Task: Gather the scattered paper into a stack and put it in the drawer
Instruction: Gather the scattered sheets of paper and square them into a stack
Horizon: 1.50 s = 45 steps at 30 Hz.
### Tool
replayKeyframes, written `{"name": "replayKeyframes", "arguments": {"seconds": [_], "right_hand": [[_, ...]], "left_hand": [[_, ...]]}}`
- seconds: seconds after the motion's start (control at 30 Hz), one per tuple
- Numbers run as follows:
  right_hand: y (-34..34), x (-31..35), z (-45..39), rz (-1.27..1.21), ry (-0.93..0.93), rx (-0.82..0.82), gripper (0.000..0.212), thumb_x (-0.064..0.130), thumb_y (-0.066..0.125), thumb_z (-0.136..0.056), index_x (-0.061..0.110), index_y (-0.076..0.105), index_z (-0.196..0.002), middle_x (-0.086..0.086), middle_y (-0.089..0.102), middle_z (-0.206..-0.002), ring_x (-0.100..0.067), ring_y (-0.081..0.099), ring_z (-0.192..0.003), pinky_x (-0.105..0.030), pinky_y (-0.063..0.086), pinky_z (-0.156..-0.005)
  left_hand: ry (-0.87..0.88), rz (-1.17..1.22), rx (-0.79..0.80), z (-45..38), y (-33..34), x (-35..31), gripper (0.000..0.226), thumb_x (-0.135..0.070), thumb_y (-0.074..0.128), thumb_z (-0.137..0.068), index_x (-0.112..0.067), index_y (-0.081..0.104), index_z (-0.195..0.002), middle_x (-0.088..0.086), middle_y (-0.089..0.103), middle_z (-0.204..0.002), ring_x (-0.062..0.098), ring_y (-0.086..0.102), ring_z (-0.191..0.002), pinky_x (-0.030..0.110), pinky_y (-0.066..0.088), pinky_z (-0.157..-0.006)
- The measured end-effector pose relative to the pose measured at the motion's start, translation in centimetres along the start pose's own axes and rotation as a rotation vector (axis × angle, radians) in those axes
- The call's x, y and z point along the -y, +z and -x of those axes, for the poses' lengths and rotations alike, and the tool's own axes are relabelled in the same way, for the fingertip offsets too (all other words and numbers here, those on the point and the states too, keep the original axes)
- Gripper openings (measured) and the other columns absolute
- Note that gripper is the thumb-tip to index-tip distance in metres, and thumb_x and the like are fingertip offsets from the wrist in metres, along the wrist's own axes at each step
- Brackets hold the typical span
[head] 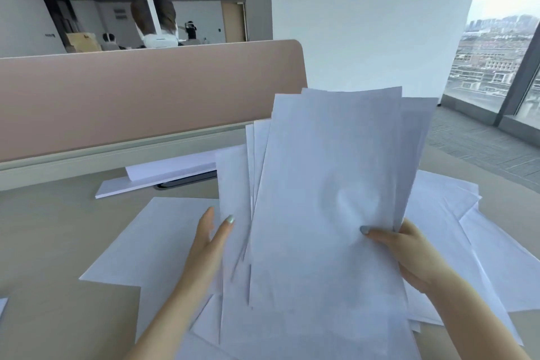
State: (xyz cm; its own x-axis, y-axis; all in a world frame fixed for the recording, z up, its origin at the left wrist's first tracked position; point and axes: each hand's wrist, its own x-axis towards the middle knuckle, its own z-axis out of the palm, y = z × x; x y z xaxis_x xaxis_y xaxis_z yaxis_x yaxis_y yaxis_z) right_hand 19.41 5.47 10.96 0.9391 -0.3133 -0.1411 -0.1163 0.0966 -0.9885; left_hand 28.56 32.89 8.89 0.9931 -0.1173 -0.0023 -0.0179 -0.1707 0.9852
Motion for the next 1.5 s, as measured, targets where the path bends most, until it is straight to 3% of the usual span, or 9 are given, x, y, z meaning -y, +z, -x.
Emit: {"name": "replayKeyframes", "arguments": {"seconds": [0.1, 0.23, 0.4, 0.57, 0.87, 1.03, 1.17, 1.27, 1.5], "right_hand": [[0.3, 0.5, 1.6, -0.077, -0.058, 0.008, 0.016, -0.001, 0.056, -0.086, 0.000, 0.068, -0.097, -0.015, 0.075, -0.094, -0.031, 0.072, -0.084, -0.038, 0.060, -0.070], [1.6, 3.1, 3.2, -0.029, -0.185, -0.015, 0.015, 0.004, 0.059, -0.087, 0.008, 0.073, -0.089, -0.013, 0.075, -0.094, -0.031, 0.072, -0.088, -0.043, 0.053, -0.080], [4.1, 8.3, 5.0, -0.064, -0.376, 0.019, 0.015, 0.011, 0.062, -0.086, 0.015, 0.072, -0.097, -0.003, 0.076, -0.099, -0.021, 0.072, -0.093, -0.040, 0.054, -0.085], [6.0, 9.9, 6.2, -0.074, -0.424, 0.133, 0.042, 0.045, 0.077, -0.066, 0.026, 0.072, -0.103, 0.004, 0.073, -0.109, -0.016, 0.069, -0.102, -0.036, 0.053, -0.085], [9.5, 7.1, 7.6, -0.039, -0.269, 0.228, 0.036, 0.027, 0.072, -0.077, 0.013, 0.067, -0.110, 0.000, 0.075, -0.104, -0.017, 0.071, -0.097, -0.030, 0.055, -0.080], [10.1, 5.7, 8.0, -0.041, -0.212, 0.201, 0.043, 0.051, 0.065, -0.067, 0.028, 0.064, -0.103, 0.015, 0.075, -0.094, -0.004, 0.071, -0.090, -0.027, 0.052, -0.080], [10.6, 5.4, 8.3, -0.112, -0.200, 0.224, 0.044, 0.059, 0.056, -0.067, 0.033, 0.063, -0.101, 0.018, 0.074, -0.095, 0.001, 0.070, -0.088, -0.026, 0.049, -0.079], [11.6, 5.9, 8.2, -0.147, -0.158, 0.234, 0.031, 0.052, 0.054, -0.082, 0.028, 0.067, -0.096, 0.014, 0.076, -0.090, -0.001, 0.071, -0.082, -0.029, 0.049, -0.077], [20.0, 3.7, 8.3, 0.269, -0.044, 0.568, 0.025, 0.028, 0.056, -0.092, 0.015, 0.069, -0.109, -0.001, 0.074, -0.106, -0.019, 0.070, -0.097, -0.039, 0.054, -0.090]], "left_hand": [[0.064, 0.014, 0.071, 0.4, -0.3, -1.8, 0.040, -0.041, 0.048, -0.093, -0.038, 0.036, -0.131, -0.030, 0.049, -0.121, 0.000, 0.045, -0.122, 0.019, 0.032, -0.094], [0.236, -0.025, 0.133, 1.8, -0.8, -7.4, 0.031, -0.040, 0.046, -0.093, -0.058, 0.032, -0.114, -0.047, 0.041, -0.109, -0.025, 0.040, -0.101, 0.006, 0.034, -0.083], [0.428, 0.045, -0.009, 2.9, -3.5, -13.7, 0.026, -0.029, 0.058, -0.089, -0.050, 0.045, -0.099, -0.043, 0.055, -0.089, -0.029, 0.049, -0.079, -0.006, 0.038, -0.062], [0.401, 0.154, -0.042, 4.2, -6.7, -14.6, 0.042, -0.056, 0.065, -0.057, -0.043, 0.057, -0.096, -0.031, 0.064, -0.094, -0.007, 0.058, -0.095, 0.022, 0.044, -0.085], [0.327, 0.255, 0.073, 6.3, -8.4, -11.6, 0.047, -0.054, 0.065, -0.057, -0.034, 0.064, -0.099, -0.020, 0.074, -0.092, 0.001, 0.070, -0.088, 0.022, 0.054, -0.072], [0.146, 0.169, 0.172, 7.1, -7.9, -7.8, 0.056, -0.071, 0.072, -0.053, -0.042, 0.060, -0.100, -0.029, 0.072, -0.089, 0.000, 0.067, -0.093, 0.019, 0.049, -0.074], [0.085, 0.140, 0.226, 7.6, -7.6, -6.4, 0.048, -0.058, 0.069, -0.054, -0.041, 0.062, -0.099, -0.027, 0.072, -0.093, -0.004, 0.065, -0.096, 0.024, 0.048, -0.085], [0.109, 0.175, 0.047, 7.8, -8.2, -6.9, 0.009, -0.032, 0.068, -0.081, -0.034, 0.067, -0.089, -0.017, 0.075, -0.086, 0.002, 0.070, -0.083, 0.028, 0.053, -0.079], [0.067, 0.241, -0.422, 10.0, -19.6, -4.8, 0.008, -0.016, 0.062, -0.086, -0.023, 0.064, -0.088, -0.001, 0.066, -0.091, 0.020, 0.061, -0.085, 0.034, 0.047, -0.080]]}}
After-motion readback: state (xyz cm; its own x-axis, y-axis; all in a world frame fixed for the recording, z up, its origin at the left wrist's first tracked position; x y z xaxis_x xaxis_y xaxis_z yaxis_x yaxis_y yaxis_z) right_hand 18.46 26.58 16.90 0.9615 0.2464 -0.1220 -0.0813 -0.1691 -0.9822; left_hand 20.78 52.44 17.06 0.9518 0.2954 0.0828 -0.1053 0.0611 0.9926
